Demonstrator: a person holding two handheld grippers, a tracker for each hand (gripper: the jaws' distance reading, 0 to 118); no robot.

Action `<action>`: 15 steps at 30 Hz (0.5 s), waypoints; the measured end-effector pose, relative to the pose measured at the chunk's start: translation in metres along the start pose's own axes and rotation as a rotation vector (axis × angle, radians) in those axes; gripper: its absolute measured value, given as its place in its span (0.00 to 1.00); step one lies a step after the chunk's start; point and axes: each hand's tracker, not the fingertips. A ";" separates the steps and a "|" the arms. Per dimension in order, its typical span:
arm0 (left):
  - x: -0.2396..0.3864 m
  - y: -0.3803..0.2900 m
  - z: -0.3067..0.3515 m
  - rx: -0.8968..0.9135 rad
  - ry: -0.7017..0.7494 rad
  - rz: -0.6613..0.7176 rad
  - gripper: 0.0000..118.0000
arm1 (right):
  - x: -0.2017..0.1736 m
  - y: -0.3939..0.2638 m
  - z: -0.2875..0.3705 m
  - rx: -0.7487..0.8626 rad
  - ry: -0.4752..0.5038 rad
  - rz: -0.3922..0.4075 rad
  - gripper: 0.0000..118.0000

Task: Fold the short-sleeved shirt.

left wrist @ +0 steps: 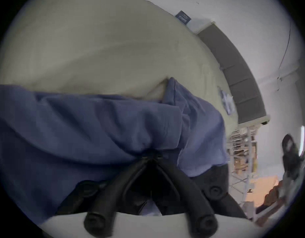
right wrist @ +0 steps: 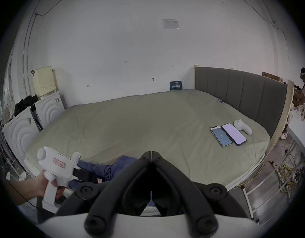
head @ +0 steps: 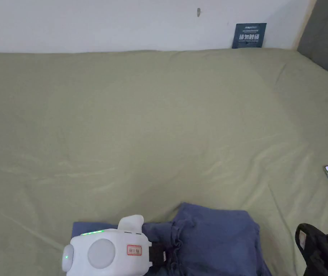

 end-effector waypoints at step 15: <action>-0.138 0.013 0.179 0.140 0.065 0.140 0.00 | -0.040 0.010 -0.018 -0.016 0.078 0.071 0.00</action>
